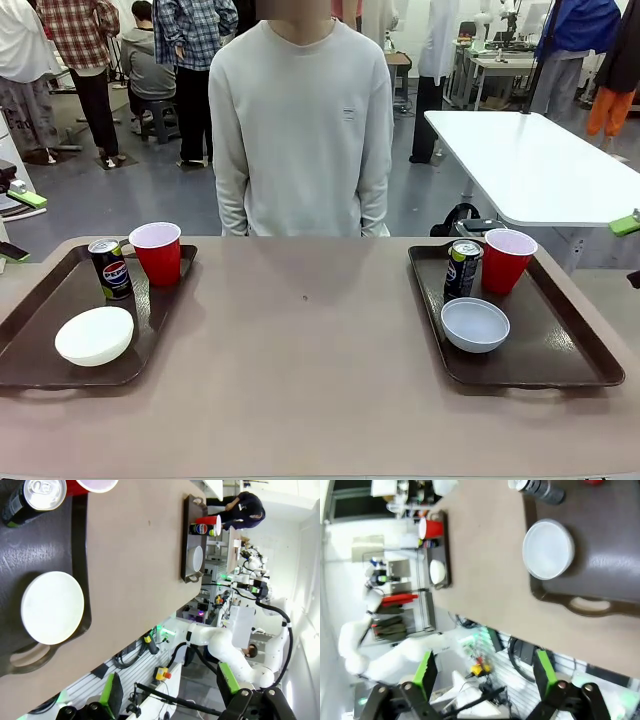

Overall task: Prepare tableware on both trays.
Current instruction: Pick up a Picnic Bowl from the table and place it on a Handle tray.

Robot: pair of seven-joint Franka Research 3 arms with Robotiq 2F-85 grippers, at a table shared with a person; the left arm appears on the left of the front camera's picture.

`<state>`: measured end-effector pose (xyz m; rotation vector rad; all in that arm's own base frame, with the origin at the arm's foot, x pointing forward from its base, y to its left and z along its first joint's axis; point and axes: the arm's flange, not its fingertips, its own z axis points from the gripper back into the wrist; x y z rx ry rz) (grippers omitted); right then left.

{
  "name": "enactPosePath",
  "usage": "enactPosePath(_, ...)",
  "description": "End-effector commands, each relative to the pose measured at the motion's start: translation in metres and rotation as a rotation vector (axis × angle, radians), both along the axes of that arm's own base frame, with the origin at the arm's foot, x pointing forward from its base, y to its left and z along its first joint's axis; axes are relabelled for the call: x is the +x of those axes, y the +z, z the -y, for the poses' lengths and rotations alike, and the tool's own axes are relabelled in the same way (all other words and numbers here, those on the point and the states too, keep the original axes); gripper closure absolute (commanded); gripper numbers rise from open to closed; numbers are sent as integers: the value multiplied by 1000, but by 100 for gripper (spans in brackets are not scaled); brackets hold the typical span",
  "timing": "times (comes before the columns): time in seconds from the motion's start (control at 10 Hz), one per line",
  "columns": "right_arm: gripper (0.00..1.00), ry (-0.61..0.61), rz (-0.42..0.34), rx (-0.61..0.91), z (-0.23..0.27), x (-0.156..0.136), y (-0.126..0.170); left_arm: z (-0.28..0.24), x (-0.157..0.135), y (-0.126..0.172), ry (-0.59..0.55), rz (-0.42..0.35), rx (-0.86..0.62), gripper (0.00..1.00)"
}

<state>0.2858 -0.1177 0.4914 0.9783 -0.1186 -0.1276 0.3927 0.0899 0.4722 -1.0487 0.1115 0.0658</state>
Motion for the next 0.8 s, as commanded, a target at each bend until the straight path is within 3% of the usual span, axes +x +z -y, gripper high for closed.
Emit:
enactPosePath(0.0, 0, 59, -29, 86, 6, 0, -19, -1, -2, 2, -2, 7, -13, 0)
enactPosePath(0.3, 0, 68, -55, 122, 9, -13, -20, -1, -2, 2, -2, 7, -13, 0)
enactPosePath(0.5, 0, 2, -35, -34, -5, -6, -24, -1, -2, 2, -2, 7, -13, 0)
enactPosePath(0.6, 0, 66, -77, 93, 8, -12, -24, -1, -2, 2, -2, 7, -13, 0)
enactPosePath(0.7, 0, 66, -77, 93, 8, -12, -24, -1, -2, 2, -2, 7, -13, 0)
